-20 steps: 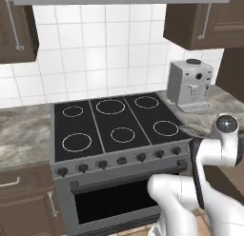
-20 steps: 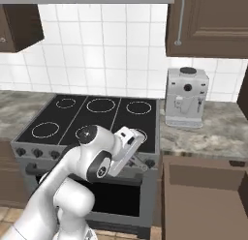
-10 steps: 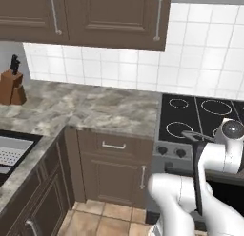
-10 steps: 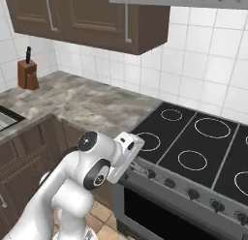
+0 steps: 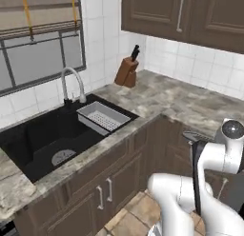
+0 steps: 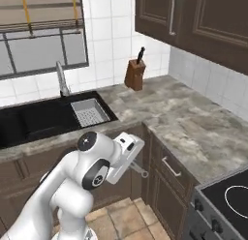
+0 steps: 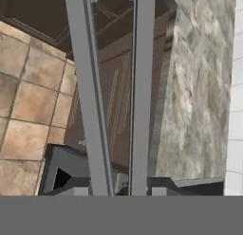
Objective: Take the tongs from the drawer on the left and place them on the dining counter next to the tray containing the kebab skewer.
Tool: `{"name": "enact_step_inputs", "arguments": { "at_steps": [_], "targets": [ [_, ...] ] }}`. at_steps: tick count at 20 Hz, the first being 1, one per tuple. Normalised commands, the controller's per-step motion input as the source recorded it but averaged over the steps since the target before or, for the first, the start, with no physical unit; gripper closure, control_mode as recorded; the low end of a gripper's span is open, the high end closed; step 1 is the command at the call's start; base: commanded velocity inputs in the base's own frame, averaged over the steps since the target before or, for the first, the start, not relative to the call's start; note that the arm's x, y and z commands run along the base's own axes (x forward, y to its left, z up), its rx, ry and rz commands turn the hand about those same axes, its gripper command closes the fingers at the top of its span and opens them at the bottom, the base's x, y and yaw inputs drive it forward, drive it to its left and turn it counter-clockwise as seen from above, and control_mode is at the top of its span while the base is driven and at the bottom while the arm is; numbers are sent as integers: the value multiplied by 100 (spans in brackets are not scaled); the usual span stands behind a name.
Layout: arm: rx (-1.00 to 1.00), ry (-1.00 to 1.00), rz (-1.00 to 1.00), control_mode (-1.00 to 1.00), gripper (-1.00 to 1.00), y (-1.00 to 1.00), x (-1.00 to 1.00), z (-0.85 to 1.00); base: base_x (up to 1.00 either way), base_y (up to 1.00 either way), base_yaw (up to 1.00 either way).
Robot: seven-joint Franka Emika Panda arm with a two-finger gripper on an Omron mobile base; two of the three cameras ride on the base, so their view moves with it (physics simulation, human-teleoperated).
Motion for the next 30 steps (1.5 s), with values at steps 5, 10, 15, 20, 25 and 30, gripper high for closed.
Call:
{"name": "enact_step_inputs", "arguments": {
  "at_steps": [5, 10, 15, 20, 25, 30],
  "targets": [
    [0, 0, 0, 100, 100, 0, 0, 0, -1, 29, 93],
    [0, 0, 0, 100, 100, 0, 0, 0, 0, 19, 95],
    [0, 0, 0, 100, 100, 0, 0, 0, 0, 32, 88],
    [0, 0, 0, 100, 100, 0, 0, 0, 11, 52, 75],
    [0, 0, 0, 100, 100, 0, 0, 0, 31, 71, 61],
    [0, 0, 0, 100, 100, 0, 0, 0, 34, 99, 46]
  ]
}}
